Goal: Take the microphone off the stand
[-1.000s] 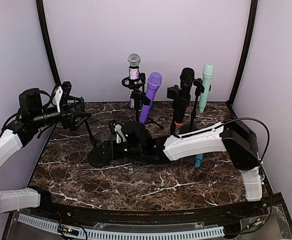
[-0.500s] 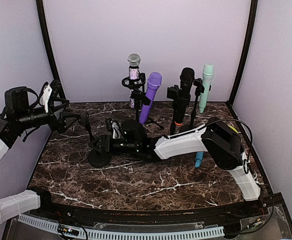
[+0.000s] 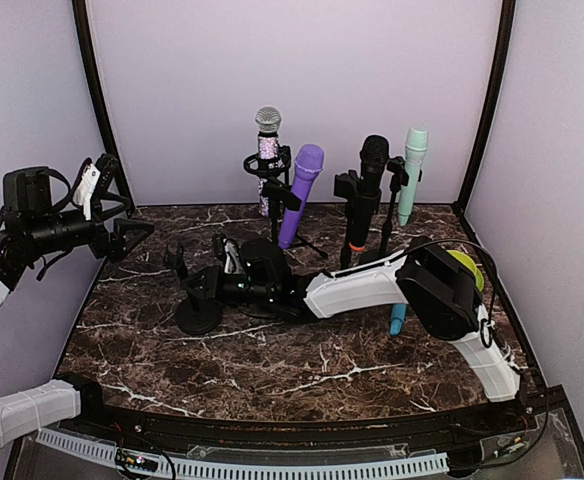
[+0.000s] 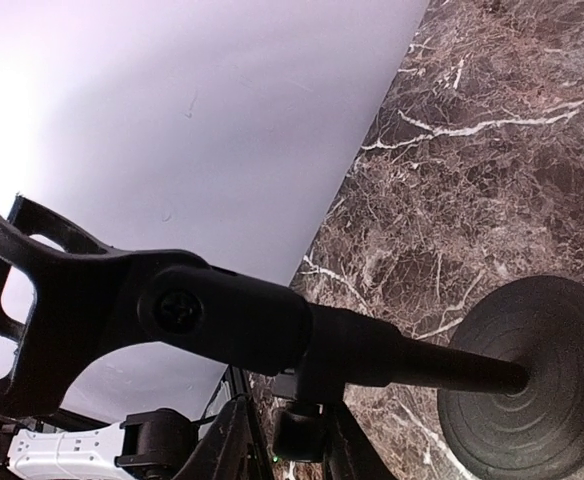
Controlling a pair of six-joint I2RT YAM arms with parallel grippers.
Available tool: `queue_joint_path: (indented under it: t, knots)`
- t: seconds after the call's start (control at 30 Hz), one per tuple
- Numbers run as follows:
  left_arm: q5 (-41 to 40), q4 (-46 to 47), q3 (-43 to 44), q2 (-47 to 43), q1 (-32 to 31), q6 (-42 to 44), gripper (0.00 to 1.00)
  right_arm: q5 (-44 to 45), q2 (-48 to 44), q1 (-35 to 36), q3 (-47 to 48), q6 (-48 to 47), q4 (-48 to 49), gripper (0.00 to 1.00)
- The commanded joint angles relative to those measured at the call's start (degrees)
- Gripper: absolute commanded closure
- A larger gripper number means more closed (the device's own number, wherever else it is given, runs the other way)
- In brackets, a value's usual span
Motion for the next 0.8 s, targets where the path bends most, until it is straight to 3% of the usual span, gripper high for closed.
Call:
queue_joint_path:
  t: [0.0,0.1,0.2,0.33,0.53,0.77]
  knots:
    - [0.58,0.37,-2.17,-0.06,0.43,0.51,0.05,1.39,-0.49,-0.2,0.08,-1.13,1.61,0.72]
    - [1.44,1.55,-5.76,0.37,0.46,0.72,0.07,3.45,-3.72,0.07,-3.94,-3.94,0.18,0.71]
    - [1.28,2.98,-8.83,1.39,0.4,0.5,0.08,5.99,-7.7,0.47,-8.84,-7.51,-2.73,0.58]
    - [1.53,5.86,-12.43,2.78,0.46,0.03,0.1,10.58,-13.89,2.02,-15.95,-13.44,-6.31,0.5]
    - [4.58,15.98,-19.14,3.8,0.6,3.49,0.1,18.0,-21.86,5.58,-23.54,-19.84,-9.88,0.49]
    - [6.68,20.38,-22.29,10.04,0.66,11.16,0.14,24.79,-28.17,7.35,-28.16,-21.64,-12.38,0.5]
